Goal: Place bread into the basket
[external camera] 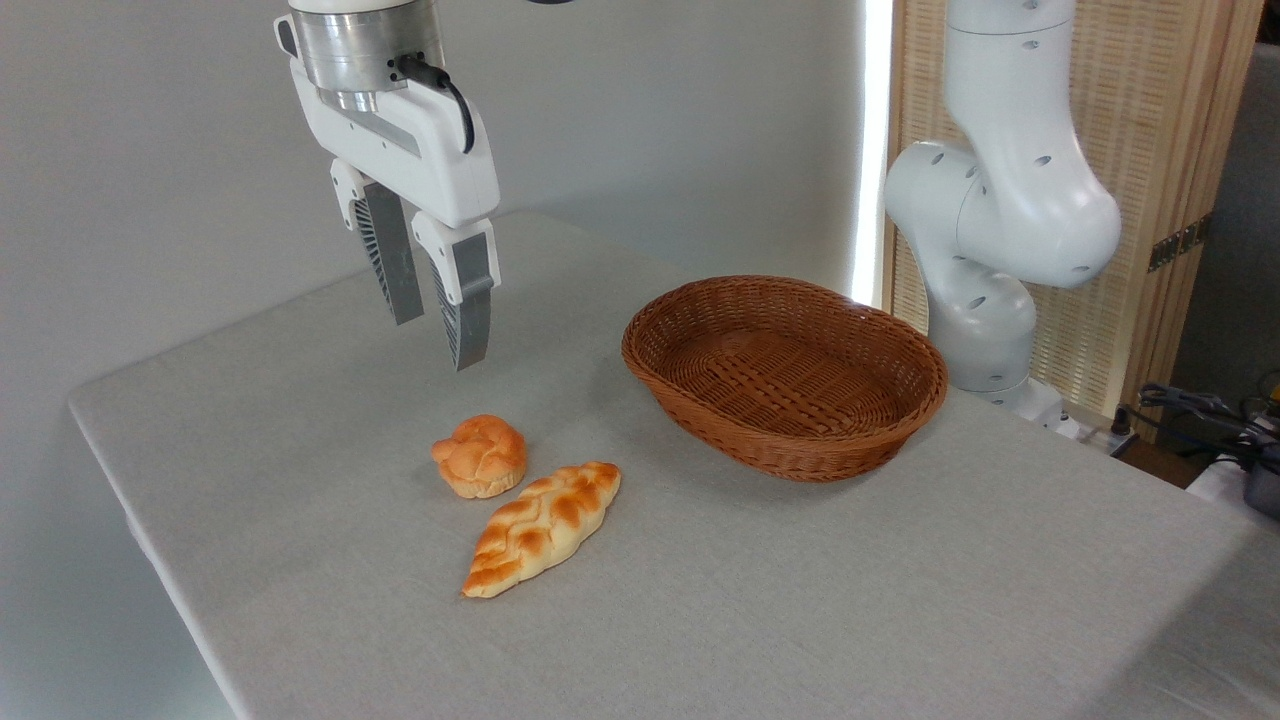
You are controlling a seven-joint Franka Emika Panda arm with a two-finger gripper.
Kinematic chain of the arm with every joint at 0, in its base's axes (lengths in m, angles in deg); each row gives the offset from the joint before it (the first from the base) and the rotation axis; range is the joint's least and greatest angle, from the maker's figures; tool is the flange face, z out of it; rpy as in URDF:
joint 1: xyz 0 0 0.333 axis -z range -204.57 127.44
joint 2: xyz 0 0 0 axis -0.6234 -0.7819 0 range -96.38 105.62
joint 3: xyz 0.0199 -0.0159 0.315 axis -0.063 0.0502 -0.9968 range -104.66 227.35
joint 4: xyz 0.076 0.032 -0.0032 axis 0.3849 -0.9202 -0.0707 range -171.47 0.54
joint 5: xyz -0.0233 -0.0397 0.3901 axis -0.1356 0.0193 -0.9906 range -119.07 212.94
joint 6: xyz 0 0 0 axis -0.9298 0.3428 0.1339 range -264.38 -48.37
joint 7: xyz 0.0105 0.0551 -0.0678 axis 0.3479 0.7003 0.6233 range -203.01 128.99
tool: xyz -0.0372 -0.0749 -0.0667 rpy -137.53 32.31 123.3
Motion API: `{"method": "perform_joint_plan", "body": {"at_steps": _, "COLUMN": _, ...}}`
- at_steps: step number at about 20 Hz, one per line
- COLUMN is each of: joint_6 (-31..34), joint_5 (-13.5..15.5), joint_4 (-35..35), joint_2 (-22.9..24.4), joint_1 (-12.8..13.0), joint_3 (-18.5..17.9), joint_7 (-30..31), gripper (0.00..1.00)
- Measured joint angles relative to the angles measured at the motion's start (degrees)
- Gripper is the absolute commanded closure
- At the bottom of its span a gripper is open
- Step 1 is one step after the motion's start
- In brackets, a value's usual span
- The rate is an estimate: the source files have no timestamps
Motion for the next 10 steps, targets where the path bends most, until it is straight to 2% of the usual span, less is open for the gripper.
{"method": "perform_joint_plan", "body": {"at_steps": 10, "joint_6": -0.06, "joint_5": 0.00, "joint_4": -0.63, "joint_2": -0.05, "joint_1": 0.90, "joint_3": 0.19, "joint_7": 0.00, "gripper": 0.00}}
